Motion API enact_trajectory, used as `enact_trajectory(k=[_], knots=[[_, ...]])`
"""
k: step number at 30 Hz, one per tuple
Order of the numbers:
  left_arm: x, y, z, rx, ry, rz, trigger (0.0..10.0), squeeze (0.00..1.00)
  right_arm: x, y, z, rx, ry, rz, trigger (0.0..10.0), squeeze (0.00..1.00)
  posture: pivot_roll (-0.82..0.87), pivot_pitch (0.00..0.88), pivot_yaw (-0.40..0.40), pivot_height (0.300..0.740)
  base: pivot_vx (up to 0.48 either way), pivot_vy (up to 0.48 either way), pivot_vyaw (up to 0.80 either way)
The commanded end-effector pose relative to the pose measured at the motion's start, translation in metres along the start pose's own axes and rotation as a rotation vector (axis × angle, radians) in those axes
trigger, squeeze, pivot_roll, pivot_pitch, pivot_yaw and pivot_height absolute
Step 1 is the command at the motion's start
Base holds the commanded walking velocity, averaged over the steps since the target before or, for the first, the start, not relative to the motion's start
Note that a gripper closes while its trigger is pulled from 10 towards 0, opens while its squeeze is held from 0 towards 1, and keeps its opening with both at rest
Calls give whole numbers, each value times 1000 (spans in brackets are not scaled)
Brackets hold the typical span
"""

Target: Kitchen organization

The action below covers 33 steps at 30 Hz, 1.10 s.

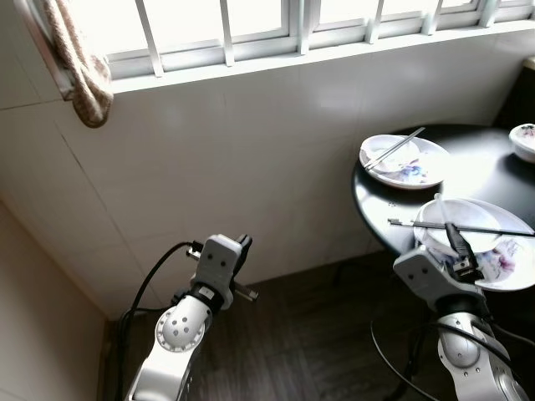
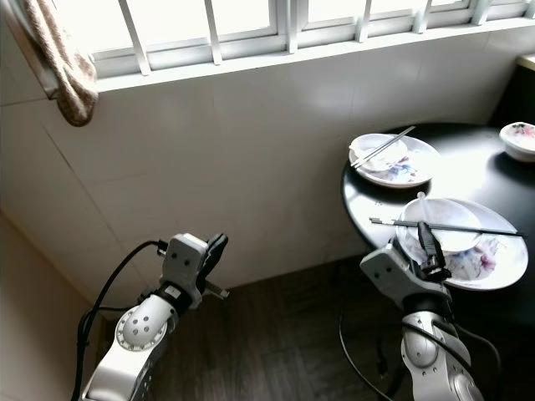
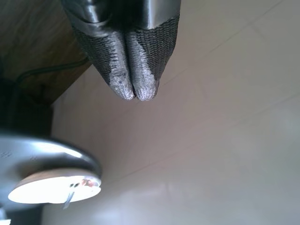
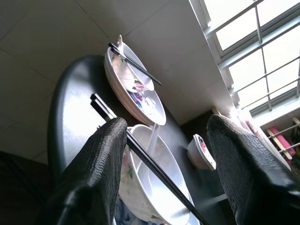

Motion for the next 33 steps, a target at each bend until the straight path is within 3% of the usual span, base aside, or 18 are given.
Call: enact_trajectory(k=[1, 8, 25, 33], knots=[[2, 4, 0, 12, -6, -1, 10000, 0, 5, -1, -1, -5, -25, 11, 10000, 0, -7, 0, 34, 740, 0, 0, 0], [4, 5, -1, 16, -11, 7, 10000, 0, 11, 0, 0, -2, -58, 21, 10000, 0, -9, 0, 35, 740, 0, 0, 0], [5, 7, -2, 18, -20, 16, 10000, 0, 32, 10, 4, 59, -153, -43, 10000, 0, -11, 0, 35, 740, 380, 0, 0], [5, 5, -2, 8, -27, 25, 10000, 0, 36, 13, 5, 78, -182, -42, 10000, 0, -14, 0, 35, 740, 61, 0, 0]])
Point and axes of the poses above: a point about 5 cm out from each wrist's last joint towards the gripper, its own z axis pointing back from the gripper into the wrist, its own x axis along the axis of the wrist's last joint, y = z × x, the point moved 5 cm from there along -z, pointing out of the wrist towards the gripper, and after that the axes turned 4 degrees about -z, right-handed, at the moved point
